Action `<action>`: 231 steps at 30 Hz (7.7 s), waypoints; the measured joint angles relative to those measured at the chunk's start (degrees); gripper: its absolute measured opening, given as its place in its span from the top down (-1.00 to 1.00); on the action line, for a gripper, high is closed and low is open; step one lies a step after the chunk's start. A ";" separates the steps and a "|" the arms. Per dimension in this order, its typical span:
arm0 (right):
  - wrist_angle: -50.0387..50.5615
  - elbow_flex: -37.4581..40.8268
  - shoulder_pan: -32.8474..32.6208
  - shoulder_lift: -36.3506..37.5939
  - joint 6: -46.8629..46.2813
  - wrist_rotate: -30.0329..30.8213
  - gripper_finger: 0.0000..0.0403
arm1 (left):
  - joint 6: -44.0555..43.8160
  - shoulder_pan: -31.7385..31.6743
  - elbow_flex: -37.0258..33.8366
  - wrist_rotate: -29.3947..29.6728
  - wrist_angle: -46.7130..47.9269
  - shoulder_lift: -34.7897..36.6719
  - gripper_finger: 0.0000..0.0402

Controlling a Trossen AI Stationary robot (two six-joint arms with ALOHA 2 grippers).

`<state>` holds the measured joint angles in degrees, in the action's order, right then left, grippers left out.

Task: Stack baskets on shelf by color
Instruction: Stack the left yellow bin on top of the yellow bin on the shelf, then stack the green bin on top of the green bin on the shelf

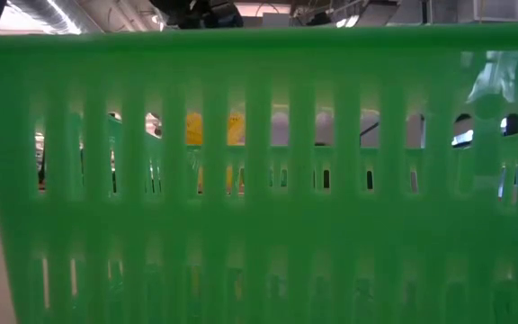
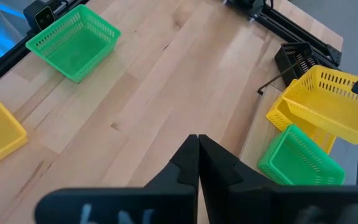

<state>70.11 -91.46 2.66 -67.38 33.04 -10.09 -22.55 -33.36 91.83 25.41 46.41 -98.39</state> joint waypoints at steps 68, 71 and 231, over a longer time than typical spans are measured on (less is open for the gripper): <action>0.04 0.00 0.01 -0.01 -0.02 0.00 0.96 | 10.61 1.12 5.17 -25.46 -6.43 -1.74 0.73; 0.02 0.00 0.01 -0.01 -0.02 0.00 0.96 | 16.65 3.24 4.25 -29.09 -11.17 -2.71 0.73; -7.04 -0.02 -36.17 -32.32 -73.09 11.28 0.69 | 18.01 55.00 8.63 -11.13 16.83 15.30 0.73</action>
<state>63.07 -91.48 -33.50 -99.70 -40.05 1.19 -4.54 21.64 100.47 14.28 63.24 -83.09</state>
